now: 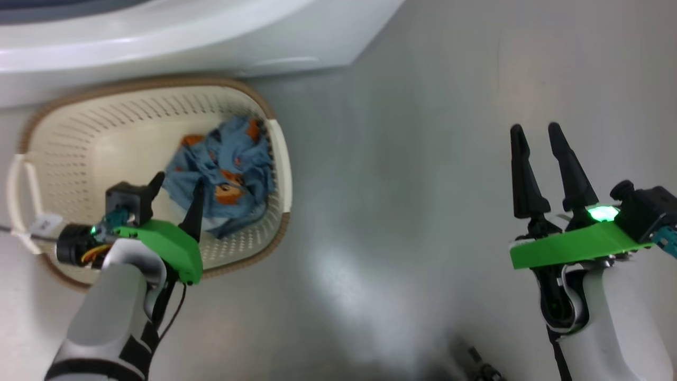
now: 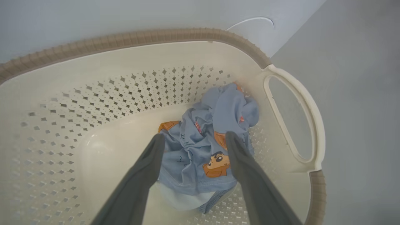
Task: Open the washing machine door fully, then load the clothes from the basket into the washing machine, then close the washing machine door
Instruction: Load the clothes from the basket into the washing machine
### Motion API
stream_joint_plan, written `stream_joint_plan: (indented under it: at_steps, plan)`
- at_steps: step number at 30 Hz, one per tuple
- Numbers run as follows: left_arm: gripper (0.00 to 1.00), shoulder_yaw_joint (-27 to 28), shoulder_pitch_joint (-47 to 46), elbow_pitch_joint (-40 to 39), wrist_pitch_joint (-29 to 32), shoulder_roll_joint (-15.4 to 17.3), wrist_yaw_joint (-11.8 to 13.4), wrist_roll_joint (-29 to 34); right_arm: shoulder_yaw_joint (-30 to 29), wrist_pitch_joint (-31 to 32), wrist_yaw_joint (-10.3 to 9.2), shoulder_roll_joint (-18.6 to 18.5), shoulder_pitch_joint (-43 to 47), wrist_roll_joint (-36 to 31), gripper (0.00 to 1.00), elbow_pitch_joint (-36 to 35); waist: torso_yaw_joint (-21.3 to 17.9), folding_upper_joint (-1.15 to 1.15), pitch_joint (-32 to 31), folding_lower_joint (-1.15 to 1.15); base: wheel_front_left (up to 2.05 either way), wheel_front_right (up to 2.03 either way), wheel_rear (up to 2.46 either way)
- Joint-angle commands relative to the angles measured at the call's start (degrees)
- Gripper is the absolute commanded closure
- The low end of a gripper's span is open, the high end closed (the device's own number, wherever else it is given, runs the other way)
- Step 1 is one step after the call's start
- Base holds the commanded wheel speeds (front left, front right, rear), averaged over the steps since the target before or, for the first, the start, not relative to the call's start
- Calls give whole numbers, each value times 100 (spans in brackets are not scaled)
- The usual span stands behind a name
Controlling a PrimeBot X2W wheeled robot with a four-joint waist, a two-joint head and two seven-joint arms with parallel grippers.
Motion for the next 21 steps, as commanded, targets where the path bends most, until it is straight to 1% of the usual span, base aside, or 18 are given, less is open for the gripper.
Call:
stream_joint_plan:
  at_steps: [1,6,15,21]
  plan:
    - [0,-27,-56,40,-37,212,-14,-88,184,-27,9,31,-1,87,0,-157,-303,0,403,0,0,0,0]
    - [0,-740,-418,334,-37,403,-14,-441,342,-27,9,32,-119,228,0,-230,-431,0,656,0,0,0,0]
    - [0,-1719,-1013,635,-37,679,-14,-1124,495,-27,9,33,-235,320,0,-345,-572,0,961,0,0,0,0]
    - [0,-2169,-1388,872,-37,891,-14,-1450,632,-27,9,33,-278,397,0,-420,-713,0,1095,0,0,0,0]
